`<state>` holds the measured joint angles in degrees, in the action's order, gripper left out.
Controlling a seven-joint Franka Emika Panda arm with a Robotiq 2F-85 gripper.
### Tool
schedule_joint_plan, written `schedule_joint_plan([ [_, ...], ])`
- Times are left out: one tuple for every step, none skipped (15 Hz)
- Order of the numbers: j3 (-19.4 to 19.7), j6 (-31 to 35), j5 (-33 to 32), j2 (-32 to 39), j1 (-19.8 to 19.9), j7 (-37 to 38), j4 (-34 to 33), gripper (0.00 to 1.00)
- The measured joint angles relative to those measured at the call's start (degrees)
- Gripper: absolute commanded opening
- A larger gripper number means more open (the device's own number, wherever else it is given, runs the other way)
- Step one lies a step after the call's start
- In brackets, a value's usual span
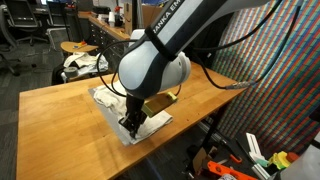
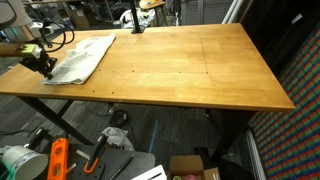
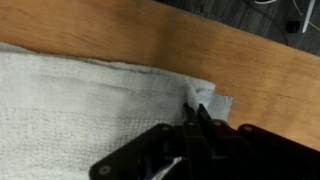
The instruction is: Fold the white towel in half from right to left
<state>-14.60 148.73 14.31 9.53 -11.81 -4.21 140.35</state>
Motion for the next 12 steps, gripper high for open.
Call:
schedule_joint_plan([
  [-0.25,-0.65,0.63,-0.29,0.00,-0.56,0.00,0.06],
  [-0.47,-1.22,1.36,-0.58,0.00,-1.18,0.00,0.07],
  [-0.68,-1.73,2.38,-0.85,0.00,-1.92,-0.01,0.07],
  [-0.85,-2.26,3.35,-1.10,0.00,-2.63,-0.02,0.07],
  [-0.99,-2.51,4.52,-1.33,0.00,-3.28,-0.02,0.32],
  [-1.10,-2.81,5.66,-1.53,0.00,-3.94,-0.04,0.32],
  [-1.21,-2.89,7.04,-1.70,0.00,-4.38,-0.08,0.35],
  [-1.28,-2.78,8.30,-1.88,0.00,-4.70,-0.12,0.43],
  [-1.35,-2.15,9.37,-2.06,0.00,-4.90,-0.21,0.50],
  [-1.42,-0.66,10.17,-2.24,-0.01,-4.92,-0.30,0.58],
  [-1.43,1.62,10.27,-2.37,-0.03,-4.76,-0.45,0.66],
  [-1.43,4.18,10.21,-2.48,-0.06,-4.51,-0.62,0.74],
])
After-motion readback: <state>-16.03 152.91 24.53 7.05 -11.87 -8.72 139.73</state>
